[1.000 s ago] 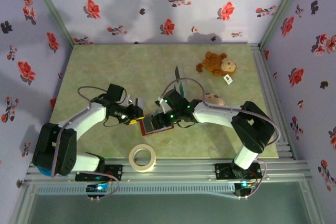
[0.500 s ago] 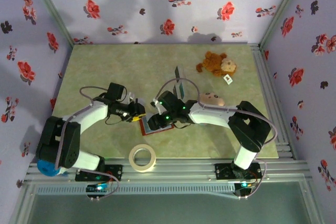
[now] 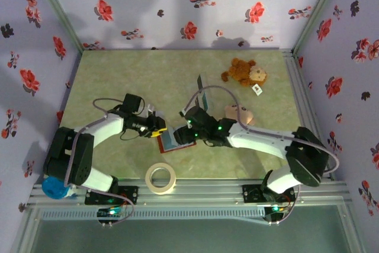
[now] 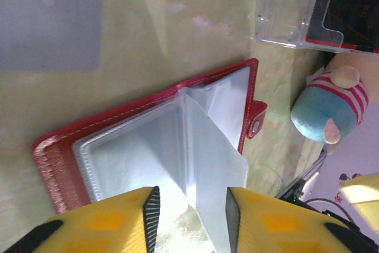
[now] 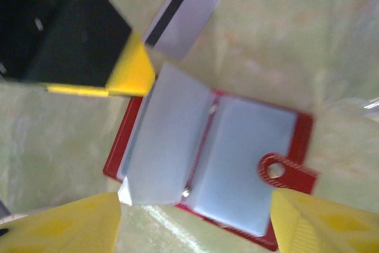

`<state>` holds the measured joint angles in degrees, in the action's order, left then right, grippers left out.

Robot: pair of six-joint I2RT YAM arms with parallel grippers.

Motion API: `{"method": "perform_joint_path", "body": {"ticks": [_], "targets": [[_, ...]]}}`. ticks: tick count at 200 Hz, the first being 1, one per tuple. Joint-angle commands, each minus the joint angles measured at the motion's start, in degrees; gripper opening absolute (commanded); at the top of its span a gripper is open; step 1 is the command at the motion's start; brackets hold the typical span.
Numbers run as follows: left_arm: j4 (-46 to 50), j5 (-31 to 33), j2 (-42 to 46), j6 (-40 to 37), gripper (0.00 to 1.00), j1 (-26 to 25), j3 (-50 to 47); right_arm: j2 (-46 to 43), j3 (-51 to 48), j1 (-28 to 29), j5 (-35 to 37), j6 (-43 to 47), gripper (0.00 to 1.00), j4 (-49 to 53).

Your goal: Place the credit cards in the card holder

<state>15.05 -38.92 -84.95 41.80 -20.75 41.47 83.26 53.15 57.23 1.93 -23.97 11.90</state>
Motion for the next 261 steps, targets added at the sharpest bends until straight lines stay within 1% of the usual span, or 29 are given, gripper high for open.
{"method": "perform_joint_path", "body": {"ticks": [1, 12, 27, 38, 63, 79, 104, 122, 141, 169, 177, 192, 200, 212, 261], "targets": [[-2.99, -1.69, -3.06, 1.18, 0.39, -2.94, 3.66, -3.03, -0.21, -2.86, 7.44, 2.2, 0.7, 3.8], [-3.48, -1.78, -5.48, 1.82, 0.39, -5.14, 6.0, -4.26, -0.25, -5.35, 6.4, 2.11, 0.7, 4.13], [-6.07, -1.54, -8.19, 3.34, 0.39, -8.33, 8.37, -5.49, 0.15, -10.22, 3.22, 1.38, 0.71, 4.82], [-7.69, -1.59, -10.4, 4.39, 0.39, -10.23, 10.21, -5.48, 1.44, -13.64, 1.31, 2.42, 0.72, 6.52], [-8.0, -1.58, -14.5, 5.01, 0.39, -12.28, 12.79, -1.99, 9.07, -20.08, 1.58, 5.97, 0.77, 15.65], [-7.75, -1.44, -14.61, 4.51, 0.4, -12.3, 12.84, 1.53, 14.17, -21.9, 3.64, 8.97, 0.78, 20.06], [-3.1, 0.97, -10.29, 1.86, 0.43, -11.37, 12.08, 8.75, 22.17, -22.28, 8.13, 12.76, 0.81, 25.23], [-1.55, 2.67, -5.28, 1.43, 0.45, -9.29, 9.2, 13.34, 26.35, -22.35, 9.01, 14.05, 0.81, 26.47], [-0.25, 3.59, 0.23, 1.35, 0.47, -6.53, 5.75, 17.35, 29.79, -22.28, 10.11, 14.3, 0.81, 28.06], [2.49, 7.88, 6.52, 0.11, 0.49, -4.13, 1.68, 21.33, 31.67, -21.64, 13.0, 14.3, 0.8, 29.24], [3.58, 8.97, 6.77, -0.58, 0.49, -4.05, 1.42, 22.04, 31.65, -21.47, 13.47, 14.3, 0.79, 29.4], [5.4, 9.03, 5.88, -1.28, 0.49, -4.08, 1.68, 23.4, 32.12, -21.04, 15.85, 13.79, 0.77, 30.31], [4.84, 9.25, 5.74, -1.2, 0.5, -4.19, 1.24, 24.09, 32.53, -20.76, 16.86, 13.85, 0.76, 30.99], [3.62, 9.46, 5.61, -0.89, 0.49, -4.13, 0.48, 24.86, 33.13, -20.39, 20.46, 13.65, 0.74, 31.83], [5.52, 9.32, 4.72, -2.88, 0.49, -4.13, 1.34, 23.76, 33.73, -18.5, 26.81, 14.03, 0.63, 32.03]]}}
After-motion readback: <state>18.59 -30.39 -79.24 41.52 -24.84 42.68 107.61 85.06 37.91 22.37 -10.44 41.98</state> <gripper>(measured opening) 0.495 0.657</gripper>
